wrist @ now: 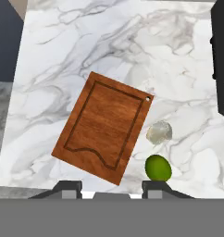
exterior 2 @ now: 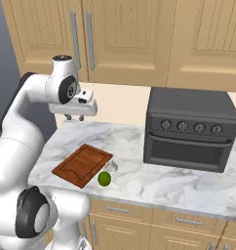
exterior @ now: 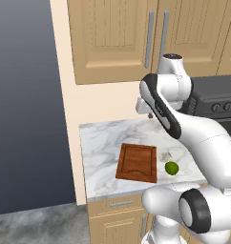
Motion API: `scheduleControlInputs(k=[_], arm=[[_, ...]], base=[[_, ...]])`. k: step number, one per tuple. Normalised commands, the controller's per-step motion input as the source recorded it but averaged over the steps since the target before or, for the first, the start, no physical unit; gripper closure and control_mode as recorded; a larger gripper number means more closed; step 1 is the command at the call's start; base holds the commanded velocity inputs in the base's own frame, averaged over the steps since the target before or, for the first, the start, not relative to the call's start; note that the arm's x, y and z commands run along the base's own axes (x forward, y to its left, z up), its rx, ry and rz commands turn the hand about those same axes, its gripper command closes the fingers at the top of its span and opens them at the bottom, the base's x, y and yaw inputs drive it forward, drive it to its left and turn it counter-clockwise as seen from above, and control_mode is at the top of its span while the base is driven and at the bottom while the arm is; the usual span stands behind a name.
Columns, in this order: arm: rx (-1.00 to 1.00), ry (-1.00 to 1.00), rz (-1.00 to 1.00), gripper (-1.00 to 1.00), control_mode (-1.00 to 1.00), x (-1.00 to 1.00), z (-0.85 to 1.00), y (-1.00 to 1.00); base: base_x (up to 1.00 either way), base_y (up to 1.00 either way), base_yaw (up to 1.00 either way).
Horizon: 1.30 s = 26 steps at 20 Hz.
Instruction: Open the cabinet. Place the bowl and condiment on the counter. Then place the lime and garlic on the cutting board.
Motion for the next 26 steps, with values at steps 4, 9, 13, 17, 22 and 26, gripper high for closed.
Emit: scheduleControlInputs(k=[4,9,13,17,22,26], arm=[[0.0,-0.02,0.0,-1.0,-1.0,-0.02,0.0,-0.02],[-0.07,-0.56,0.0,-1.0,-1.0,-0.58,0.52,-0.23],[-0.06,-0.59,-0.05,-1.0,-1.0,-0.19,0.87,-0.27],[-0.02,-0.49,-0.07,-1.0,-1.0,0.04,0.91,-0.28],[0.0,-0.32,-0.01,-1.0,-1.0,0.28,0.62,-0.23],[0.03,-0.05,0.0,-1.0,-1.0,0.01,0.04,-0.08]], base=[[0.0,0.0,0.0],[0.0,0.0,0.0],[0.0,0.0,0.0],[0.0,0.0,0.0],[0.0,0.0,0.0],[0.0,0.0,0.0]])
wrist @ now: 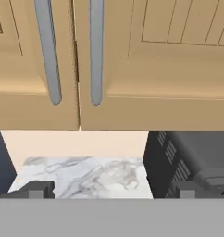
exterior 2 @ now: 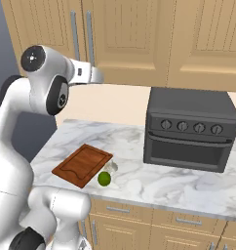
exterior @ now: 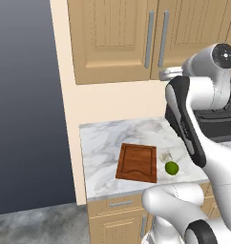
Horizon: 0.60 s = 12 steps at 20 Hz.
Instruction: Open the cabinet. Place the bowl and condiment on the counter. Then place the lime and garlic on the cutting board.
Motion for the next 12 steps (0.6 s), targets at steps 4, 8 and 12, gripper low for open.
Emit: scheduleControlInputs(k=[4,8,12], arm=[[0.0,-0.14,0.0,-1.0,-1.0,0.3,0.33,-0.04],[0.06,-0.13,0.0,-1.0,-1.0,0.06,0.39,-0.04],[0.02,-0.21,0.0,-1.0,-1.0,-0.22,0.46,0.04]], base=[[0.0,0.0,0.0],[0.0,0.0,0.0],[0.0,0.0,0.0]])
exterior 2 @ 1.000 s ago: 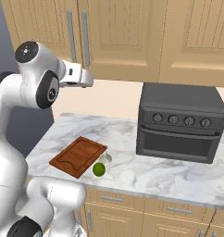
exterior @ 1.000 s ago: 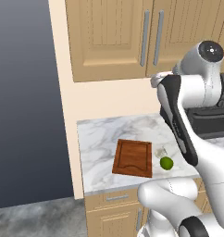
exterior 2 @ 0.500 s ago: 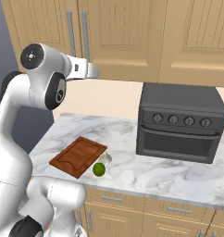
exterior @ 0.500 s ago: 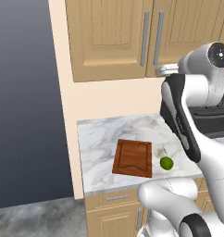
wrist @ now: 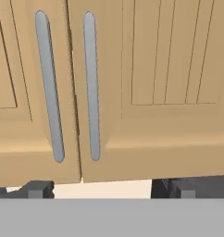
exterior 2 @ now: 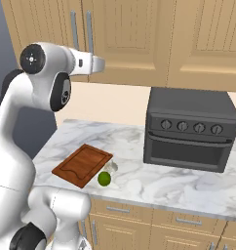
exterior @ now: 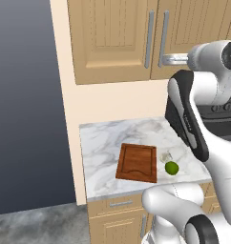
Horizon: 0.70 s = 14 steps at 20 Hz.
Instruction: Open the cabinet. Place the bowl and condiment on the counter. Then place the lime and garlic on the cutting board.
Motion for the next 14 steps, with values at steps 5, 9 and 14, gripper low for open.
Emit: scheduleControlInputs(k=[5,9,14], arm=[[0.01,-0.02,0.0,-1.0,-1.0,0.02,0.15,0.05],[0.02,-0.02,0.0,-1.0,-1.0,-0.09,0.0,-0.06],[0.07,-0.05,0.0,-1.0,-1.0,-0.1,0.0,0.01]], base=[[0.0,0.0,0.0],[0.0,0.0,0.0],[0.0,0.0,0.0]])
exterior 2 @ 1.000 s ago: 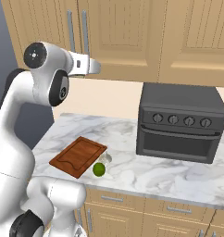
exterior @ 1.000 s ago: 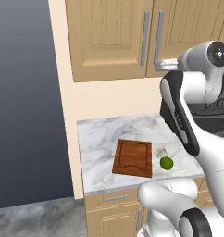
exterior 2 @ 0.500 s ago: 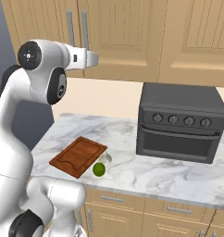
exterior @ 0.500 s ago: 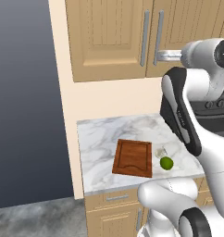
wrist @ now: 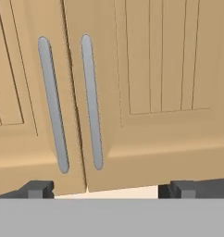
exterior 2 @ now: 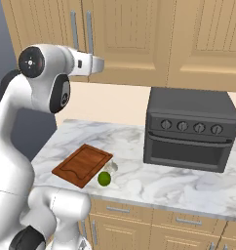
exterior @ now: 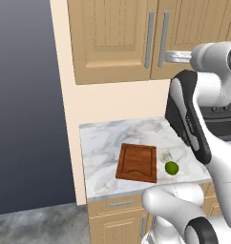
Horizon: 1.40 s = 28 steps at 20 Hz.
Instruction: Open the cabinet. Place the bowl and condiment on the counter. Then place the lime and garlic on the cutting board.
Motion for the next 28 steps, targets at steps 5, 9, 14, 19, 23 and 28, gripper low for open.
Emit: scheduleControlInputs(k=[5,9,14,19,23,28], arm=[[0.0,-0.09,0.01,-1.0,-1.0,0.0,0.0,0.2],[0.0,-0.08,0.02,-1.0,-1.0,0.16,0.0,0.0],[0.0,0.02,0.0,-1.0,-1.0,0.45,0.0,-0.01],[0.02,0.2,0.0,-1.0,-1.0,0.71,0.0,0.0],[0.04,0.13,0.0,-1.0,-1.0,0.5,-0.02,-0.01],[0.03,0.0,0.01,-1.0,-1.0,0.18,-0.18,-0.06]], base=[[0.0,0.0,0.0],[0.0,0.0,0.0],[0.0,0.0,0.0],[0.0,0.0,0.0],[0.0,0.0,0.0],[0.0,0.0,0.0]])
